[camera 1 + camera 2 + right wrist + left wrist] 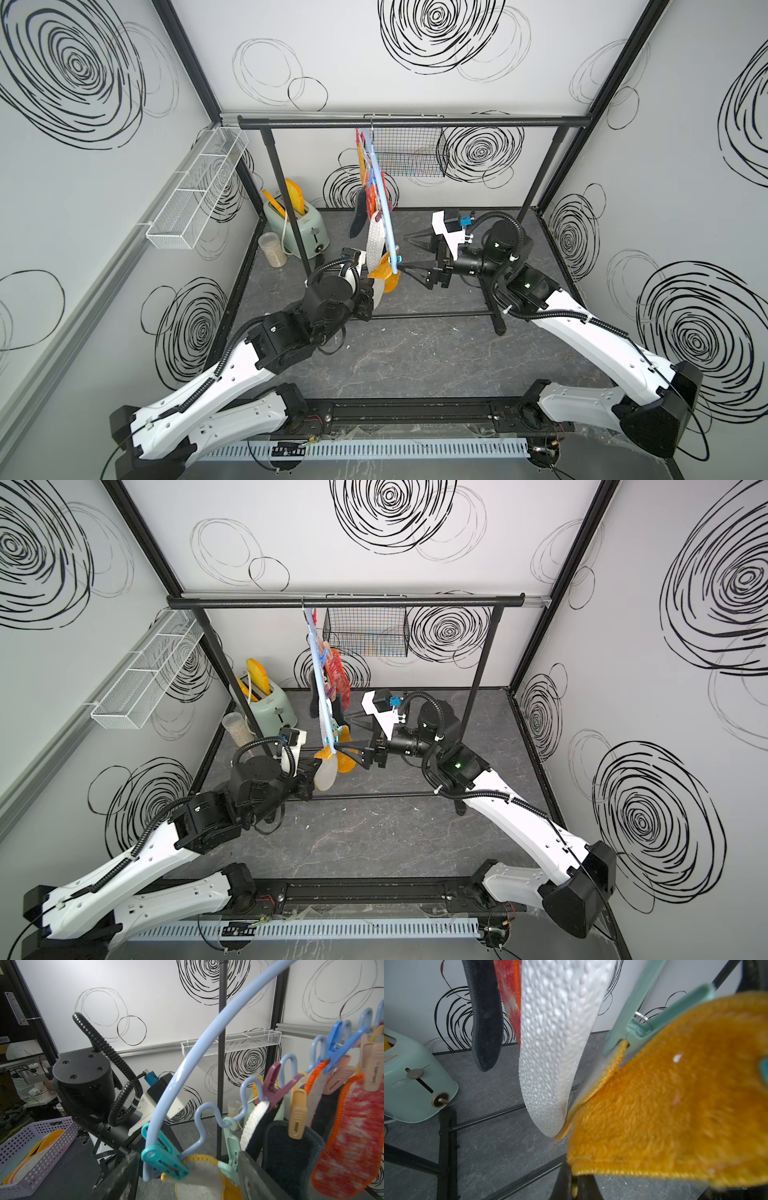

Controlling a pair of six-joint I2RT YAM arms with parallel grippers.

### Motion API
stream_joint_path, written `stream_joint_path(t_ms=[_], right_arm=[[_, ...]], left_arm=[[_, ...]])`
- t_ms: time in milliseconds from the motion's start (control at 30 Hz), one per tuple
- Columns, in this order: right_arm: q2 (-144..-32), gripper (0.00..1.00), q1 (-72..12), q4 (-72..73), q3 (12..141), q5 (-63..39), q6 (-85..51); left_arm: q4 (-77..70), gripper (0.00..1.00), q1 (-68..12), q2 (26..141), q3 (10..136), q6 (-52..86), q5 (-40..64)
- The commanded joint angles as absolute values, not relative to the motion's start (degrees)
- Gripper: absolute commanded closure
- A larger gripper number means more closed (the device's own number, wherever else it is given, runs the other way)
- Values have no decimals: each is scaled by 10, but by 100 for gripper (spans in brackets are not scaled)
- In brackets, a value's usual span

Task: Take the shoe insoles off the hanger
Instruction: Open the clamp at the hanger.

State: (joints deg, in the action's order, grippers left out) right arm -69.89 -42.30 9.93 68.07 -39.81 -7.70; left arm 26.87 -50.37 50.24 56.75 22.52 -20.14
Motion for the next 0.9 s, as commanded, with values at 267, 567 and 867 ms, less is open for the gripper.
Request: stream_joint_path(t_ms=[267, 567, 867], right_arm=[[-731, 23, -414, 111, 729, -407, -60], [-754, 24, -367, 157, 745, -492, -75], [-769, 24, -353, 168, 749, -573, -59]], left_arm=[[252, 92, -493, 489, 564, 217, -195], [264, 92, -490, 479, 578, 206, -186], [264, 91, -477, 467, 581, 197, -159]])
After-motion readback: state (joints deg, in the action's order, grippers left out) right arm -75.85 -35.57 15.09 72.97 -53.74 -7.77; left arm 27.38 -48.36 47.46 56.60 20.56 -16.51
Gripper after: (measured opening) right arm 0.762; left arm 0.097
